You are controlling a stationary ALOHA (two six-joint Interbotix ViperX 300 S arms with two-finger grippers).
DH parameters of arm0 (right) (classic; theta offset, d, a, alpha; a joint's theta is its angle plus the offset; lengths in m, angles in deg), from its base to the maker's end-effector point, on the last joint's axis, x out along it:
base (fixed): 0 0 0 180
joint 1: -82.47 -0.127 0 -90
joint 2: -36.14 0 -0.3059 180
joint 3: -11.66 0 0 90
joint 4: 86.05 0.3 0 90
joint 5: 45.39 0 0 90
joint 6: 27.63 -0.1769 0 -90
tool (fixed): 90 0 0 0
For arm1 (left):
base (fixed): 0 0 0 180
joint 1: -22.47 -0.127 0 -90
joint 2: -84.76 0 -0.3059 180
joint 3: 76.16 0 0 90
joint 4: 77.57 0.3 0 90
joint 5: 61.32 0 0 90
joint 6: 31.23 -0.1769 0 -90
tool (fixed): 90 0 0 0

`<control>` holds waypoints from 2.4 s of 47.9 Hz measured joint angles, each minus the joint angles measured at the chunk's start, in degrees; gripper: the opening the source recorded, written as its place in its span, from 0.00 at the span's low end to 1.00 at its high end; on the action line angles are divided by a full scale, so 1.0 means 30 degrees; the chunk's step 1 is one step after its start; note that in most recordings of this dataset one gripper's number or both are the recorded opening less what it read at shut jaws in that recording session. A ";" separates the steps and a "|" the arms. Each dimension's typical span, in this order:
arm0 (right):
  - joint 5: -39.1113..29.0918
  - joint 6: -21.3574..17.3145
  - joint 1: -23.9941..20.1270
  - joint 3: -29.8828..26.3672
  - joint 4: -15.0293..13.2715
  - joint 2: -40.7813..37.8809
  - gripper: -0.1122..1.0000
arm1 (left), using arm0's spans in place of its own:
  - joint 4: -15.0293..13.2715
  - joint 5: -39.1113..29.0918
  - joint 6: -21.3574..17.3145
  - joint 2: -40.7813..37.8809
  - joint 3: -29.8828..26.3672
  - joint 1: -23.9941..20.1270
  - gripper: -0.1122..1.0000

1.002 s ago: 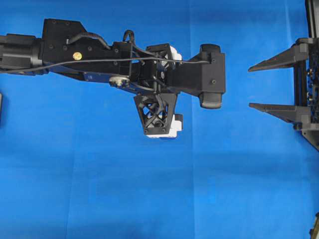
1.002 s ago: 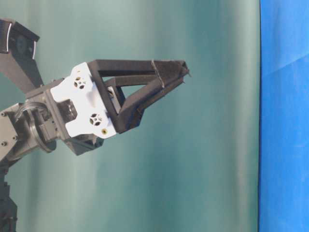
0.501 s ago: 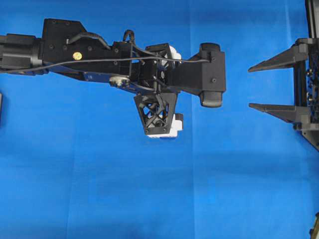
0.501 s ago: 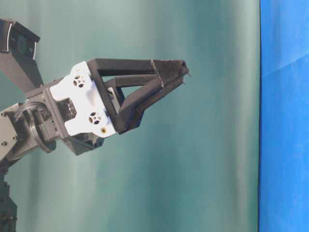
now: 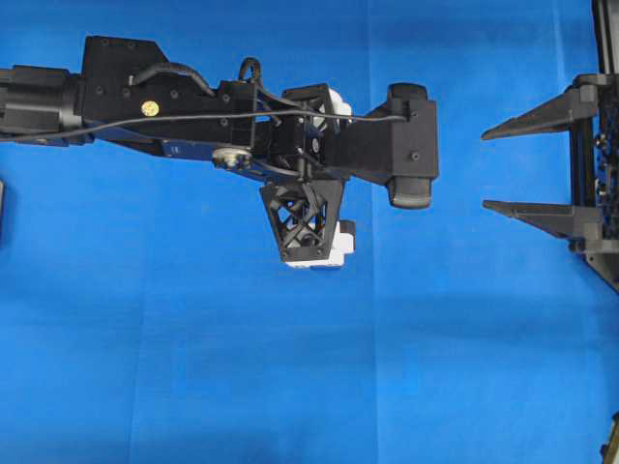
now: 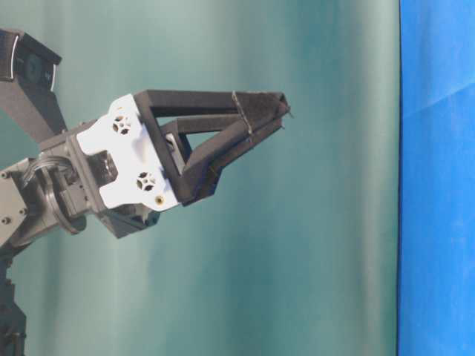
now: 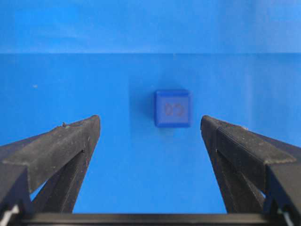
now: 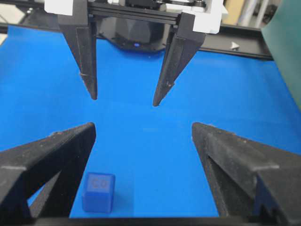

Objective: Handover the blue block to the right arm after grasping it with the left arm, then place it in the designated position.
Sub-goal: 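Lower the left gripper over the blue cube, fingers straddling it, then close the left gripper on the blue cube and lift it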

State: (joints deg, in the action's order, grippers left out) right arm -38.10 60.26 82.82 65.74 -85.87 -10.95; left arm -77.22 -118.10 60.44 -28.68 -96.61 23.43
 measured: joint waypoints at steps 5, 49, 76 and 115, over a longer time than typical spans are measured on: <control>0.0000 0.0029 0.0000 0.0000 0.0000 0.0000 0.97 | 0.0000 0.0029 0.0029 0.0000 0.0000 0.0000 0.93; 0.0000 0.0000 -0.0029 0.0000 0.0000 -0.0117 0.97 | 0.0029 0.4951 0.1611 -0.0205 0.3281 0.0381 0.93; 0.0000 0.0000 -0.0029 -0.0029 0.0000 -0.0703 0.97 | 0.0000 1.0518 0.1875 -0.1699 0.7090 0.0586 0.93; 0.0000 0.0000 0.0059 0.0000 0.0000 -0.1055 0.97 | 0.0000 1.3301 0.1992 -0.3838 0.7910 0.0645 0.92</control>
State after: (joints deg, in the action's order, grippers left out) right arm -38.10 60.26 83.00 65.74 -85.87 -14.11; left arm -77.22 -78.20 66.42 -40.20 -72.88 25.37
